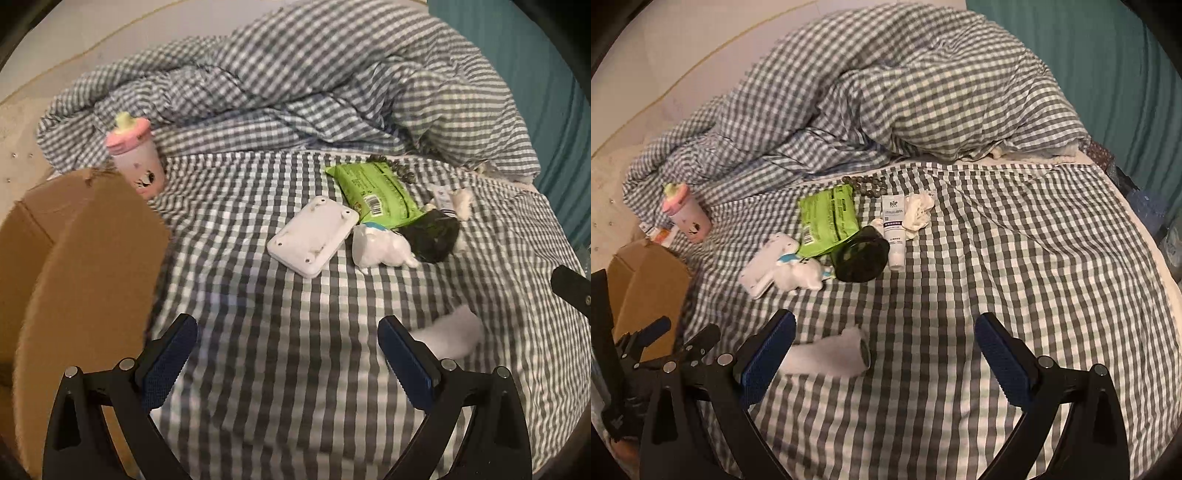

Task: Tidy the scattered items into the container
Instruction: 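Grasp the black jar with the right tool while the left grasps the white plastic tray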

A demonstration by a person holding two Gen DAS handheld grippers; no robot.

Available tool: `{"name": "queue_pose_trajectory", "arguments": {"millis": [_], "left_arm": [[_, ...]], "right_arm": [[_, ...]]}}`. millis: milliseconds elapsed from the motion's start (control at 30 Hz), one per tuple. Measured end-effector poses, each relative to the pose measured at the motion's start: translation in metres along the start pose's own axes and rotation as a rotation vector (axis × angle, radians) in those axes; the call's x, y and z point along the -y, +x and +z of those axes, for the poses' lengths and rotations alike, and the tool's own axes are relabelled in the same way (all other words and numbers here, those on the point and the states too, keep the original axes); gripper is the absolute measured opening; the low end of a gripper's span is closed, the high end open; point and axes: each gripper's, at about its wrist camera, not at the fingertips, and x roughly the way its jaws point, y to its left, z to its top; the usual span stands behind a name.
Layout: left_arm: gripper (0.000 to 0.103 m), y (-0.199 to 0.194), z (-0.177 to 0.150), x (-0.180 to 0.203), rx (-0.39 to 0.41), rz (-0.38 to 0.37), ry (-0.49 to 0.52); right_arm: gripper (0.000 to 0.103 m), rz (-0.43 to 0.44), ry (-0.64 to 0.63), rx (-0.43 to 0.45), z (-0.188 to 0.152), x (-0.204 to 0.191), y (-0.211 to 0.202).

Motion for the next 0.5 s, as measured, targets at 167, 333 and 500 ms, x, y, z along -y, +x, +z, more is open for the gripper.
{"name": "queue_pose_trajectory", "arguments": {"millis": [167,333,500], "left_arm": [[0.101,0.03,0.014,0.004,0.01,-0.001,0.031],[0.101,0.064,0.023,-0.001,-0.014,-0.015,0.041],[0.101,0.096,0.027,-0.005,-0.055,-0.029,0.042]], "right_arm": [[0.098,0.006,-0.013,-0.026,0.017,-0.003,0.036],[0.098,0.007,-0.044,-0.063,0.028,-0.015,0.071],[0.098,0.026,-0.049,-0.095,0.039,-0.025,0.104]]}}
